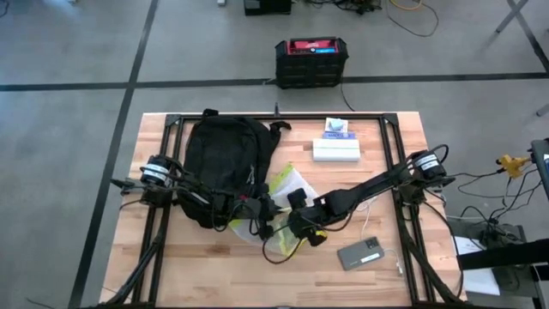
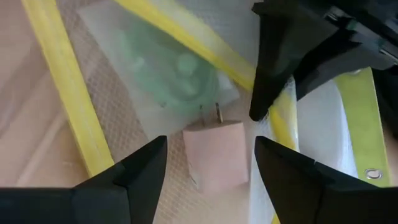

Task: Unpack backpack
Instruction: Remove the light pink charger adapter from the white zip bag

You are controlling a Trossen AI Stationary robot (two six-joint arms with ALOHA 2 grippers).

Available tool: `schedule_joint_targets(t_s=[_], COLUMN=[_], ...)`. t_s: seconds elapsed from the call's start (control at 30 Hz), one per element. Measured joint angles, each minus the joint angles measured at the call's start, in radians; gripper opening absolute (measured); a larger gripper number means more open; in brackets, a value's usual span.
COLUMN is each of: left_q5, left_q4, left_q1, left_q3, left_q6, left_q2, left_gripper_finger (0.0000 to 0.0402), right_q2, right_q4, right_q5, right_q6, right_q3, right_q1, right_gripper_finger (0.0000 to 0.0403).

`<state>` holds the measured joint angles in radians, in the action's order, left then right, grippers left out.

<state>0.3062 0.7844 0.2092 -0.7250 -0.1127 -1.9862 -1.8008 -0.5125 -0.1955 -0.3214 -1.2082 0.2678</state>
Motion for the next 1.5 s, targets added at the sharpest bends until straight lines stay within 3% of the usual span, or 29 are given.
schedule_joint_targets(t_s=[0.23, 0.53, 0.7, 0.97, 1.07, 1.13, 1.27, 1.5], left_q5=[0.042, 0.051, 0.055, 0.131, 0.136, 0.137, 0.135, 0.123], left_q4=[0.003, -0.013, -0.049, -0.154, -0.171, -0.170, -0.161, -0.137], left_q1=[-0.001, -0.002, -0.005, -0.013, -0.014, -0.014, -0.013, -0.004], left_q3=[-0.010, -0.008, -0.007, -0.008, -0.008, -0.008, -0.010, -0.013], left_q6=[-0.035, -0.058, -0.058, -0.087, -0.107, -0.108, -0.110, -0.114], left_q2=[0.000, 0.001, 0.003, 0.005, 0.006, 0.006, 0.006, 0.004], left_gripper_finger=[0.0000, 0.0000, 0.0000, 0.0000, 0.0000, 0.0000, 0.0000, 0.0000], right_q2=[-0.035, -0.111, -0.121, 0.025, 0.124, 0.189, 0.317, 0.337], right_q4=[-0.007, -0.010, -0.026, -0.101, -0.142, -0.163, -0.273, -0.349], right_q5=[0.115, 0.134, 0.192, 0.266, 0.235, 0.159, -0.043, -0.039], right_q6=[-0.041, -0.097, -0.006, 0.129, 0.159, 0.182, 0.213, 0.182], right_q3=[0.001, -0.001, -0.003, -0.041, -0.045, -0.042, -0.021, 0.063], right_q1=[-0.083, -0.112, -0.113, -0.067, -0.058, -0.075, -0.184, -0.576], right_gripper_finger=[0.0224, 0.0223, 0.0169, 0.0168, 0.0168, 0.0168, 0.0168, 0.0168])
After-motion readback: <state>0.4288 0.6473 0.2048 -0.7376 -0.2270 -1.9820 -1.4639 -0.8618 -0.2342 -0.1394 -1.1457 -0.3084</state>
